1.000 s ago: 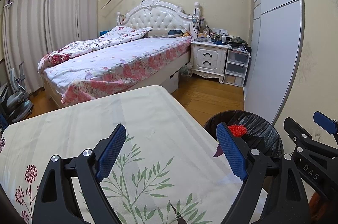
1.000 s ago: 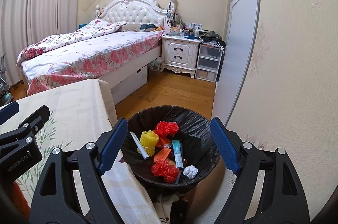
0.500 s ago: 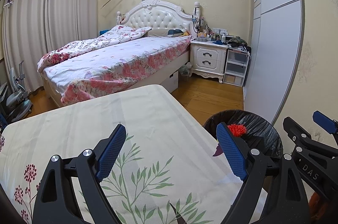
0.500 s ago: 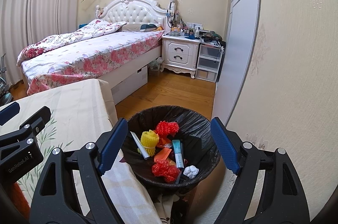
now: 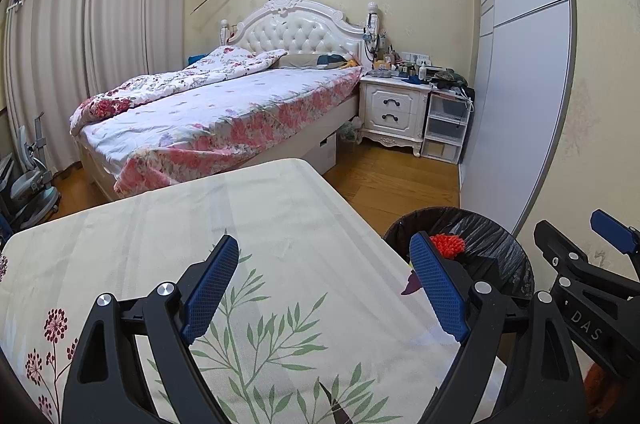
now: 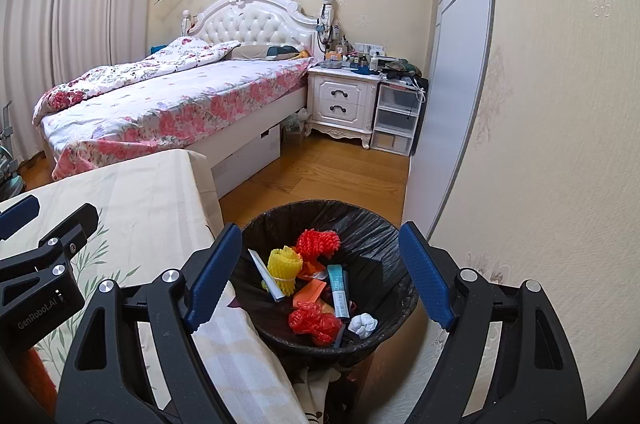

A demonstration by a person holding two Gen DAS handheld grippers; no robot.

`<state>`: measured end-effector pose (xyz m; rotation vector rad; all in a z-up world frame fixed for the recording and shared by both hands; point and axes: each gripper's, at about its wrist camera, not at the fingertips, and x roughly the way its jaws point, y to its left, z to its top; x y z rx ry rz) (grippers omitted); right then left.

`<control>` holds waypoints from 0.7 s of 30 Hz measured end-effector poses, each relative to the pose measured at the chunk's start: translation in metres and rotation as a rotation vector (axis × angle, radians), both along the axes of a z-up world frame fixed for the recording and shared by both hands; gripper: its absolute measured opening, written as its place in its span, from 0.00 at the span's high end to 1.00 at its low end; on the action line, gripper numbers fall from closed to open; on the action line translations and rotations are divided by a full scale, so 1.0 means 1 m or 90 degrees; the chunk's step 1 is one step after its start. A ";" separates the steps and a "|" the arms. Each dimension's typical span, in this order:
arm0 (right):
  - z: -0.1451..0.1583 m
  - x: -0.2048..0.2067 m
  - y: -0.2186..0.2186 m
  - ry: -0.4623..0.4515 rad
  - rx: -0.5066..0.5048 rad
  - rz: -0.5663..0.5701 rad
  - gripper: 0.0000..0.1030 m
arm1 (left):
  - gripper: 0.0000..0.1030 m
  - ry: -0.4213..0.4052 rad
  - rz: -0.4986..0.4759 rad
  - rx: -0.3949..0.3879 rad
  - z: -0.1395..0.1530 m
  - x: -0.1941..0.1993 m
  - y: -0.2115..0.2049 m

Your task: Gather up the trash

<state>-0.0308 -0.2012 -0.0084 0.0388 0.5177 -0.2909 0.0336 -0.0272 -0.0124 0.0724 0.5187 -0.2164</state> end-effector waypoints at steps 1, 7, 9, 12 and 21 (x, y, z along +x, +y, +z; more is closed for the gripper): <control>0.000 0.000 0.000 0.000 0.000 0.000 0.23 | 0.18 0.000 0.000 0.000 -0.001 0.000 0.000; 0.000 0.000 0.000 0.000 0.000 0.000 0.23 | 0.18 0.000 0.000 0.000 -0.001 0.000 0.000; 0.000 0.000 0.000 0.000 0.000 0.000 0.23 | 0.18 0.000 0.000 0.000 0.000 0.000 0.001; 0.000 0.000 0.000 -0.001 0.000 0.000 0.23 | 0.18 0.000 0.000 -0.001 0.000 0.000 0.001; 0.001 0.000 0.000 -0.001 -0.001 0.001 0.23 | 0.18 0.001 -0.001 0.001 -0.001 -0.001 -0.001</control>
